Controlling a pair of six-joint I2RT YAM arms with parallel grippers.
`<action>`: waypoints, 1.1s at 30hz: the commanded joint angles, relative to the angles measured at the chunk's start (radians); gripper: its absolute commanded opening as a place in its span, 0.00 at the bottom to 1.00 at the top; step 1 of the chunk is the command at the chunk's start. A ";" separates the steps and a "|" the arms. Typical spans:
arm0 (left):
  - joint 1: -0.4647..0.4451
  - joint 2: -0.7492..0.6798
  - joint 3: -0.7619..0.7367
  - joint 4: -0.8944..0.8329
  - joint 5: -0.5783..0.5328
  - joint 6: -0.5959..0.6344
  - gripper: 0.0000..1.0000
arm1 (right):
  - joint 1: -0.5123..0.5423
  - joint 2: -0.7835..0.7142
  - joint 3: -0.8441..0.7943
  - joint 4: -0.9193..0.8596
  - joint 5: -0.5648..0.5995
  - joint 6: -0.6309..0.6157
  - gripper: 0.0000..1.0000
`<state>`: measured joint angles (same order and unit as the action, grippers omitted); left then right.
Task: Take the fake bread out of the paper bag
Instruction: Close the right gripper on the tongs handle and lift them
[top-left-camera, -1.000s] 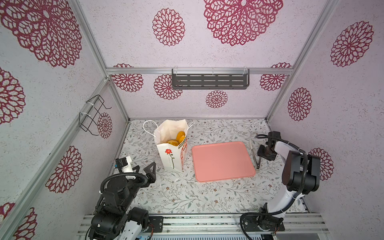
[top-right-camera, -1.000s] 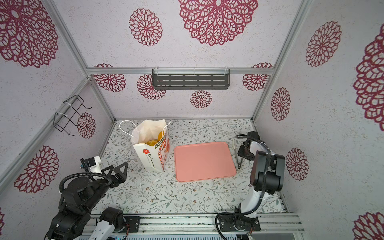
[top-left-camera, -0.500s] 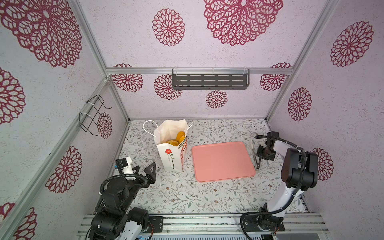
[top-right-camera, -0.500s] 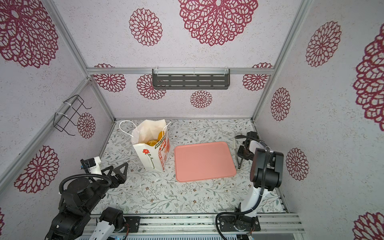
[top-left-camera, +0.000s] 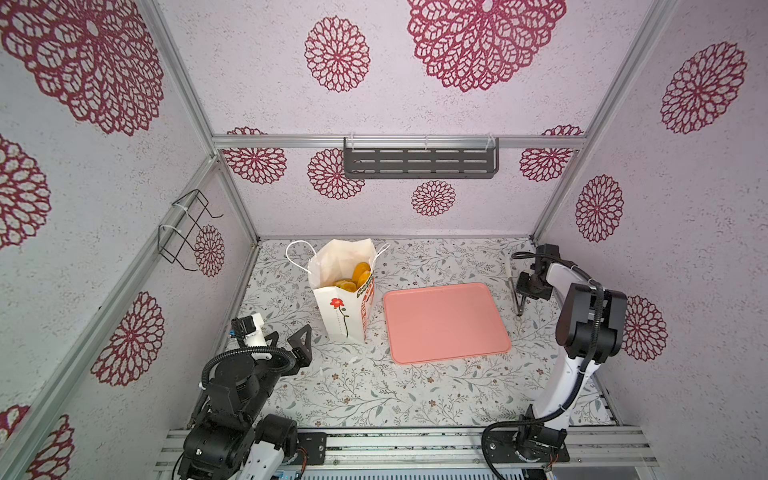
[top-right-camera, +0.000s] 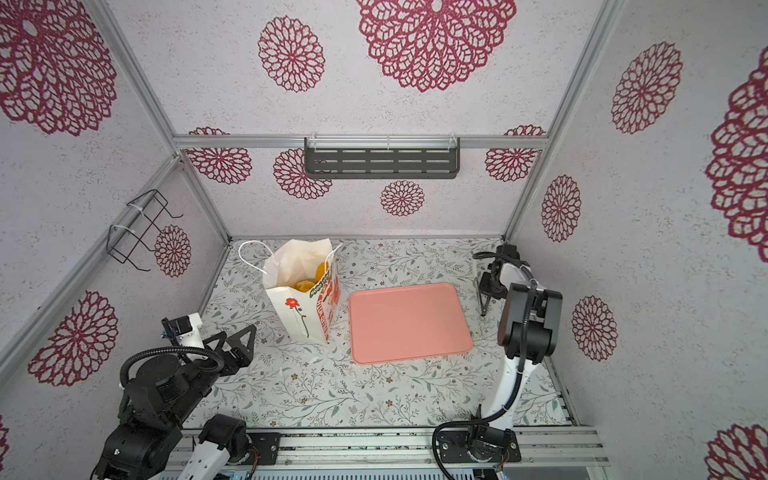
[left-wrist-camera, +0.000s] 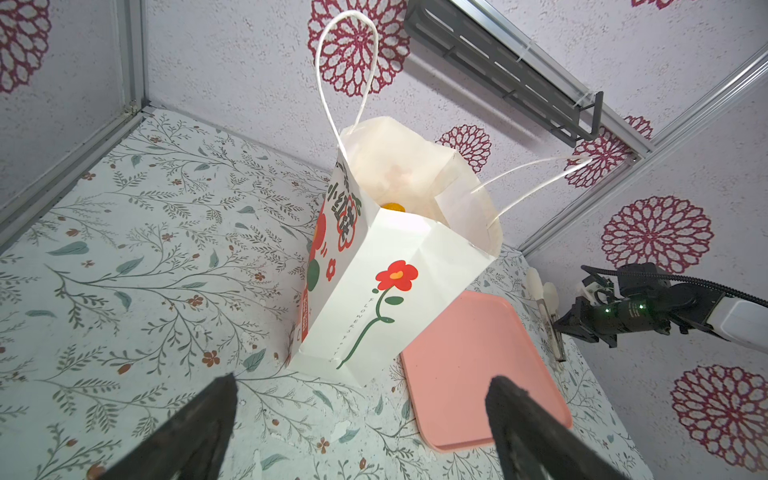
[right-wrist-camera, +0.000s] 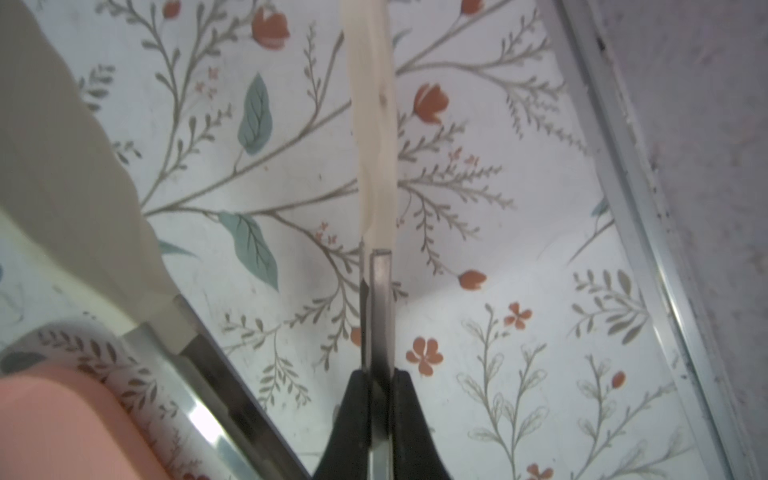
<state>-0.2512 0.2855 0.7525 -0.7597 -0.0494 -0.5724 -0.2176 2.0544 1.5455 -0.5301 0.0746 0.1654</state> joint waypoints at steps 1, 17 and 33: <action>-0.005 0.003 -0.012 0.030 -0.018 0.009 0.97 | -0.003 0.038 0.110 -0.034 0.007 -0.019 0.07; -0.005 0.004 -0.013 0.028 -0.047 0.008 0.97 | -0.002 0.172 0.360 -0.193 -0.006 -0.016 0.51; -0.007 -0.029 -0.019 0.024 -0.050 -0.005 0.97 | 0.000 -0.212 -0.149 0.111 -0.160 -0.081 0.93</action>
<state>-0.2531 0.2592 0.7406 -0.7547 -0.0891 -0.5770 -0.2180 1.8885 1.4334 -0.5163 -0.0418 0.1001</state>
